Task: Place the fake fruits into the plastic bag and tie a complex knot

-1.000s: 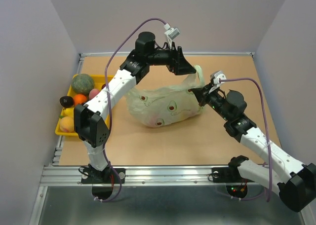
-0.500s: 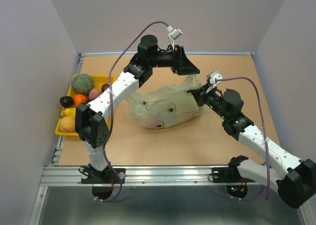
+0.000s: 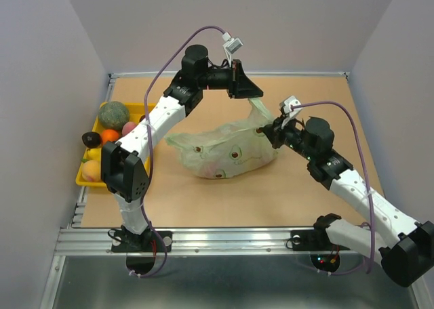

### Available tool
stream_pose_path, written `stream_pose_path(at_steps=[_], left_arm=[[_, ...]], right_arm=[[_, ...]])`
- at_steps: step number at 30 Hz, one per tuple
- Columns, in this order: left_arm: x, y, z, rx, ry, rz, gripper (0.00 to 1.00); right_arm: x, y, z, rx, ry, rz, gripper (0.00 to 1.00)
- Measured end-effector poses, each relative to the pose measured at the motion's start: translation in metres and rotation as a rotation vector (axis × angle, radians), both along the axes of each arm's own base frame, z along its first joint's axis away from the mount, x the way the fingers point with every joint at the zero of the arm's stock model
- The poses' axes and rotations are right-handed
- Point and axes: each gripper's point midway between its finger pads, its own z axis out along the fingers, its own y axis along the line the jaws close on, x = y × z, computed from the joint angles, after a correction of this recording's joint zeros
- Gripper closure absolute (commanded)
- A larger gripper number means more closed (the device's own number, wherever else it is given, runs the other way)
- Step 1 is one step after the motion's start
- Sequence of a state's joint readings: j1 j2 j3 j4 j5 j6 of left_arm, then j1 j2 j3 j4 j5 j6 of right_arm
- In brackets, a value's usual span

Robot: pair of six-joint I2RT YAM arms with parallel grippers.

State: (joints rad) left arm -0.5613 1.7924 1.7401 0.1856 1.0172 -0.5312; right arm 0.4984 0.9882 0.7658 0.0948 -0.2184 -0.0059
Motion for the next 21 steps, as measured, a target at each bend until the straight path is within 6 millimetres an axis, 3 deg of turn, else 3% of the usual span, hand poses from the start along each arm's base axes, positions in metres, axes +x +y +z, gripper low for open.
stream_pose_path(at_steps=[1, 2, 5, 7, 11, 14, 19, 21], left_arm=[[0.0, 0.001, -0.001, 0.002, 0.001, -0.005, 1.0], [0.0, 0.003, -0.002, 0.004, 0.001, -0.011, 1.0], [-0.002, 0.003, -0.006, 0.008, 0.002, -0.024, 1.0], [-0.003, 0.004, -0.008, 0.013, -0.011, -0.031, 1.0], [-0.003, 0.007, -0.012, 0.034, -0.055, -0.045, 1.0], [-0.007, 0.011, -0.018, 0.051, -0.088, -0.077, 1.0], [-0.011, 0.015, -0.024, 0.064, -0.127, -0.116, 1.0], [-0.013, 0.016, -0.024, 0.065, -0.136, -0.131, 1.0]], right_arm=[[-0.001, 0.0, 0.001, 0.0, -0.001, 0.005, 0.87], [-0.002, 0.001, 0.001, -0.001, 0.002, 0.012, 0.59], [-0.007, 0.003, -0.006, -0.012, 0.032, 0.034, 0.18], [-0.01, 0.004, -0.01, -0.021, 0.046, 0.055, 0.04], [-0.021, 0.005, -0.009, -0.036, 0.067, 0.126, 0.0], [-0.023, 0.001, 0.011, -0.005, 0.071, 0.172, 0.0], [-0.008, -0.014, 0.059, 0.076, 0.047, 0.213, 0.0], [-0.004, -0.015, 0.067, 0.083, 0.041, 0.238, 0.0]])
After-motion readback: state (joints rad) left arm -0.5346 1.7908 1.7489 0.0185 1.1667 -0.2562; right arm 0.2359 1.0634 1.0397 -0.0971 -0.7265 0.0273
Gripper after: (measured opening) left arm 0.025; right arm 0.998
